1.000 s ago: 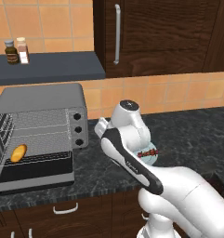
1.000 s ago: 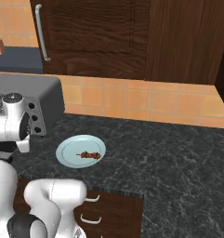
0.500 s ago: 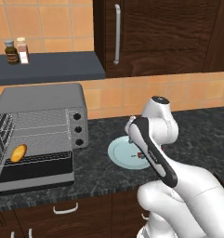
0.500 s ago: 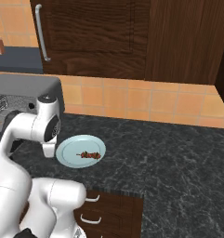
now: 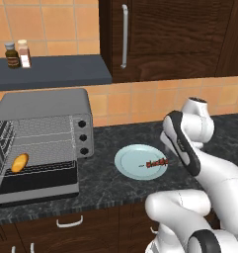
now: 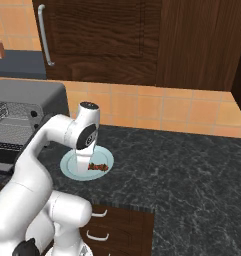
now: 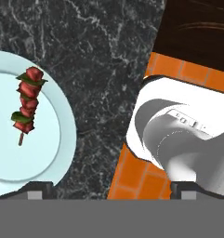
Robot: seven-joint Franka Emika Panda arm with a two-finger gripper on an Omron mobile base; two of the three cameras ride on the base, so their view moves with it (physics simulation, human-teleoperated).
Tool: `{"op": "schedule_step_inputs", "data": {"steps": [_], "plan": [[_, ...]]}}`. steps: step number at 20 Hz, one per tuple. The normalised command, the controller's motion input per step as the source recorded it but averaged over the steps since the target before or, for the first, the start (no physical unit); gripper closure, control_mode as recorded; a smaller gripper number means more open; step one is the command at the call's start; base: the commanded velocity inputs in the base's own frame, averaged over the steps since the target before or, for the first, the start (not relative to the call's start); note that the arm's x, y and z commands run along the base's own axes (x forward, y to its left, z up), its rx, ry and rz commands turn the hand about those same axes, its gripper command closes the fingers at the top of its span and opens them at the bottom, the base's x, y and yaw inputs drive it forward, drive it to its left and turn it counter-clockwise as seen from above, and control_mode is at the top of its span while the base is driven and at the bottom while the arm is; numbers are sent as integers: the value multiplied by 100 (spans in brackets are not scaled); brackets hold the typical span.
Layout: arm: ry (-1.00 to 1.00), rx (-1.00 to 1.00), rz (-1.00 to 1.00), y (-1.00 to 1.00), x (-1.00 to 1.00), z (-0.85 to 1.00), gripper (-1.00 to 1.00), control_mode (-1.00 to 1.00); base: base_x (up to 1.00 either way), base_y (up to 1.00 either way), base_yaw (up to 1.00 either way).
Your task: Pick up the kebab skewer and baguette bread, and place them inside the toaster oven. Close the toaster oven door and start by setting the timer.
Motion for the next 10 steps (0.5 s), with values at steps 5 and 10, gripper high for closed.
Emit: {"op": "schedule_step_inputs", "data": {"steps": [5,10], "plan": [[10,-1,0,-4,8,-11,-100,-100,0,0,0],[6,-1,0,39,21,-31,-100,-100,0,0,0]]}}
